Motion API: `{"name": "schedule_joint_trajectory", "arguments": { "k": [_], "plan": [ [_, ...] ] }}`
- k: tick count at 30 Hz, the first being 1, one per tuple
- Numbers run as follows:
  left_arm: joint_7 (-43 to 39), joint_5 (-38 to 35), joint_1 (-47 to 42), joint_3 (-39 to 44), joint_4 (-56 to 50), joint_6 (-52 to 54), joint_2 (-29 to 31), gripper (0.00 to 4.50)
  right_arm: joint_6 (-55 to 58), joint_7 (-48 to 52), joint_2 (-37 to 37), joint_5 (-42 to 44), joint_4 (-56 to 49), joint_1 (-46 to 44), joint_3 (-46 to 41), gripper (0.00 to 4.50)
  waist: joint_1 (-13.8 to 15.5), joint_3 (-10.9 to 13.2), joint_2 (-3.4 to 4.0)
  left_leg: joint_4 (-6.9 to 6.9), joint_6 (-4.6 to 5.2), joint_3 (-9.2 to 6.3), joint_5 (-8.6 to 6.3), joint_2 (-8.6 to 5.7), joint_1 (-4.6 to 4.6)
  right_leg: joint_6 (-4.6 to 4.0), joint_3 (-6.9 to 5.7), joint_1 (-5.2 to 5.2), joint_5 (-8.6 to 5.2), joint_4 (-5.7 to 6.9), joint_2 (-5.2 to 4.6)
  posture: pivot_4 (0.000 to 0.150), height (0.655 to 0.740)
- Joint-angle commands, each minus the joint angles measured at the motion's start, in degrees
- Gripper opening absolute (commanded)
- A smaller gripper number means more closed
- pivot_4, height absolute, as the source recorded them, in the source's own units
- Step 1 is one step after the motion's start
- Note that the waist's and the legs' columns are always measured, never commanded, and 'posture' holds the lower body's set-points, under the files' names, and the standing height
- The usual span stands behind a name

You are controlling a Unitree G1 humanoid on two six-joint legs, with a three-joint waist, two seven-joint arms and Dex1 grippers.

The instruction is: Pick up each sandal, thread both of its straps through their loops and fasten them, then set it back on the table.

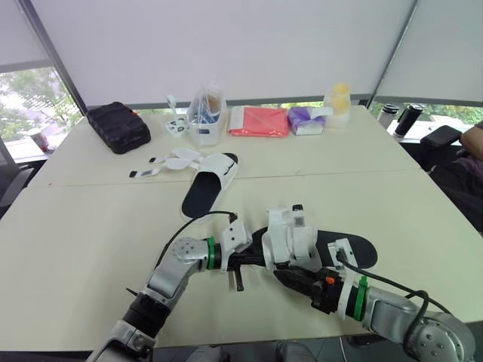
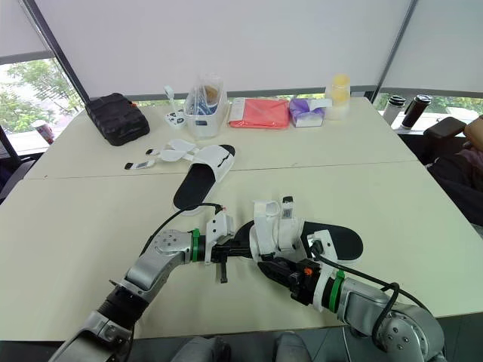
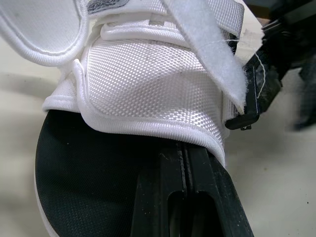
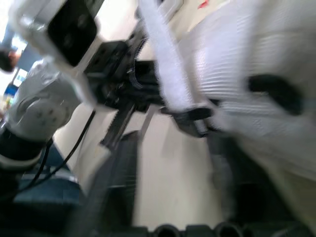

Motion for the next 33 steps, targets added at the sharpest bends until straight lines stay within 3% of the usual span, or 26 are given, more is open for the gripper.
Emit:
{"name": "schedule_joint_trajectory", "arguments": {
  "k": [1,9,23,26,33],
  "plan": [
    [-0.01,2.31,1.41,-2.15,3.16,1.82,0.55,0.00,-2.23,-1.04,1.42,1.93,-1.14,-0.09,-1.44,0.05,0.02,0.00,0.01,0.00,0.00,0.00,0.00,0.00,0.00,0.00,0.00,0.00,0.00,0.00,0.00,0.150,0.7400],
    [0.14,2.33,1.33,-1.98,3.42,1.62,0.41,0.00,-1.18,0.16,-0.19,2.79,-2.04,4.15,0.59,0.05,0.06,-0.01,0.02,0.00,0.00,-0.02,0.00,0.00,0.01,0.20,-0.01,0.02,-0.13,0.00,0.02,0.150,0.7400],
    [0.20,2.61,1.40,-2.08,3.94,1.00,0.25,0.00,-6.98,4.92,-5.31,-2.97,-3.46,9.49,3.95,0.05,0.09,-0.01,-0.02,0.00,0.00,-0.09,-0.01,0.00,0.01,0.30,-0.02,0.07,-0.21,-0.02,0.01,0.150,0.7400],
    [0.14,2.65,1.27,-2.11,4.23,0.72,0.24,0.00,-9.18,5.67,-5.52,-4.40,-3.42,8.75,3.72,0.96,0.07,0.00,-0.02,0.00,0.00,-0.08,-0.01,-0.01,-0.01,0.31,-0.01,0.06,-0.21,-0.02,0.00,0.150,0.7400],
    [0.23,2.75,1.14,-2.01,4.56,0.43,0.25,0.00,-11.01,7.15,-7.33,-5.42,-2.30,8.99,1.25,4.46,0.11,0.00,-0.02,0.00,0.00,-0.08,-0.01,-0.02,0.00,0.31,-0.02,0.07,-0.21,-0.02,0.00,0.150,0.7400]
  ]
}}
